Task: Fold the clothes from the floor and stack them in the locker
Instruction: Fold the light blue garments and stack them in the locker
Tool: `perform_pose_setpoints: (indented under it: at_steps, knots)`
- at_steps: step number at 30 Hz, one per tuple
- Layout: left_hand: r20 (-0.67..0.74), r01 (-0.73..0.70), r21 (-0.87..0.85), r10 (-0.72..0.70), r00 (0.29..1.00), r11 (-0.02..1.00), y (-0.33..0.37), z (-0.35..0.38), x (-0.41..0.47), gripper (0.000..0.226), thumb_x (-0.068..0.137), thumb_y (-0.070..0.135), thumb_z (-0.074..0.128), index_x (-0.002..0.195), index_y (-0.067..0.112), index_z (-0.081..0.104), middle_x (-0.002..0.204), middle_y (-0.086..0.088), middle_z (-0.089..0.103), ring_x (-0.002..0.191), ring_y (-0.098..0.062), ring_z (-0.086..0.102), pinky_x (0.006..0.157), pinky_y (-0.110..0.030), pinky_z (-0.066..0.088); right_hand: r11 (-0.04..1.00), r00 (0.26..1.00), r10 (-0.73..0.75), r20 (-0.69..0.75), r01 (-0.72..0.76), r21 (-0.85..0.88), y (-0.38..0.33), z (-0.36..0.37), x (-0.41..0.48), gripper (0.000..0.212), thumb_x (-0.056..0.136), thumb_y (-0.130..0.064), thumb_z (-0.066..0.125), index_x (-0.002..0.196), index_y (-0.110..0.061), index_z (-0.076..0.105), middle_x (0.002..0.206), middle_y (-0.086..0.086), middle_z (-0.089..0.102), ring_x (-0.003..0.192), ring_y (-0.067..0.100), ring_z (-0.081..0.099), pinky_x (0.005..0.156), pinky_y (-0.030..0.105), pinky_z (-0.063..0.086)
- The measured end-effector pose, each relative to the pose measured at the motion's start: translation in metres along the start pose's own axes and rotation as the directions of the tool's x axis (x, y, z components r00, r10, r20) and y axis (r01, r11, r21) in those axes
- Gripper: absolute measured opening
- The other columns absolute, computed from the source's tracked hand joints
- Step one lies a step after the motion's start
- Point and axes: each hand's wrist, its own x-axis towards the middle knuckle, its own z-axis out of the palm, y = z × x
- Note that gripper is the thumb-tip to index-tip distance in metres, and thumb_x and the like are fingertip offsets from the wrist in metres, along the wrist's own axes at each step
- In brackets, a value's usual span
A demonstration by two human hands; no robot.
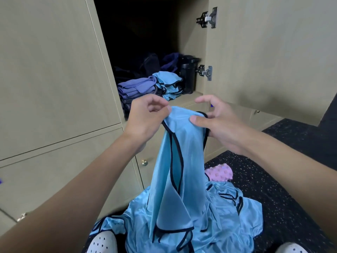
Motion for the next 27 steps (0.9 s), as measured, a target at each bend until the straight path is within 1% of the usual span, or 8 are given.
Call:
perform_pose_setpoints:
  at_steps: [5,11,14,16,18,21,23,27]
  knots:
    - [0.257,0.006,0.039,-0.015,0.966,0.999,-0.003,0.005,-0.02,0.026,0.077,0.02,0.086,0.099,0.02,0.071,0.106,-0.001,0.071,0.093,-0.012,0.068,0.083,-0.023,0.056,0.996,0.996,-0.084,-0.033,0.083,-0.012,-0.009,-0.001,-0.005,0.011,0.088,-0.009,0.071,0.091,-0.02,0.069,0.09,0.011,0.072,0.079,0.017,0.064,0.078,0.033,0.048]
    - [0.195,-0.116,0.091,0.096,0.976,0.989,-0.006,0.006,-0.025,0.021,0.081,0.0,0.077,0.087,0.017,0.069,0.085,0.0,0.07,0.069,-0.007,0.062,0.071,-0.022,0.056,0.998,0.998,-0.065,0.019,0.065,0.02,-0.014,-0.007,-0.007,0.027,0.088,0.003,0.067,0.109,-0.014,0.07,0.101,0.01,0.075,0.098,0.023,0.071,0.093,0.033,0.053]
    - [0.158,-0.142,0.084,0.127,0.979,0.986,-0.006,0.002,-0.023,0.021,0.083,-0.005,0.072,0.085,0.017,0.07,0.082,0.001,0.071,0.069,-0.005,0.063,0.071,-0.019,0.055,0.993,0.994,-0.085,0.063,0.09,-0.077,-0.017,-0.012,-0.006,0.035,0.087,0.001,0.068,0.12,-0.013,0.067,0.102,0.005,0.075,0.093,0.014,0.069,0.09,0.027,0.052]
    - [0.16,-0.149,0.064,0.137,0.978,0.987,-0.003,-0.001,-0.021,0.025,0.084,-0.007,0.07,0.085,0.019,0.07,0.079,0.003,0.071,0.066,-0.003,0.063,0.07,-0.017,0.055,0.945,0.988,-0.152,0.033,0.155,-0.287,-0.016,-0.016,-0.003,0.023,0.087,-0.008,0.072,0.108,-0.018,0.072,0.096,0.002,0.074,0.086,0.01,0.067,0.084,0.027,0.051]
    - [0.16,-0.14,0.046,0.131,0.978,0.989,-0.001,-0.003,-0.02,0.027,0.085,-0.006,0.07,0.085,0.021,0.068,0.075,0.005,0.069,0.063,-0.001,0.062,0.071,-0.016,0.055,0.877,0.975,-0.22,0.03,0.211,-0.432,-0.015,-0.019,-0.002,0.005,0.089,-0.016,0.071,0.085,-0.014,0.074,0.077,0.008,0.068,0.066,0.008,0.054,0.067,0.029,0.044]
    - [0.189,-0.139,0.052,0.127,0.974,0.989,-0.002,-0.006,-0.019,0.025,0.086,-0.004,0.069,0.083,0.021,0.068,0.067,0.01,0.068,0.061,-0.002,0.063,0.072,-0.019,0.057,0.842,0.96,-0.281,-0.015,0.239,-0.484,-0.016,-0.02,-0.001,0.021,0.092,-0.025,0.066,0.074,-0.015,0.068,0.076,0.003,0.055,0.063,0.006,0.047,0.064,0.027,0.039]
    - [0.217,-0.153,0.065,0.135,0.967,0.986,-0.002,-0.007,-0.019,0.024,0.088,-0.004,0.066,0.082,0.019,0.068,0.064,0.011,0.066,0.06,-0.003,0.061,0.07,-0.021,0.056,0.81,0.956,-0.295,0.005,0.252,-0.529,-0.019,-0.02,-0.003,0.028,0.096,-0.028,0.06,0.07,-0.018,0.06,0.074,-0.003,0.05,0.061,0.0,0.046,0.06,0.017,0.035]
    - [0.245,-0.174,0.07,0.152,0.958,0.982,0.001,-0.005,-0.02,0.023,0.09,-0.002,0.063,0.089,0.021,0.063,0.068,-0.001,0.067,0.063,-0.015,0.058,0.071,-0.038,0.057,0.805,0.955,-0.296,-0.006,0.246,-0.54,-0.015,-0.021,0.001,0.029,0.099,-0.022,0.056,0.072,-0.012,0.057,0.058,-0.007,0.038,0.045,0.001,0.038,0.046,0.016,0.026]
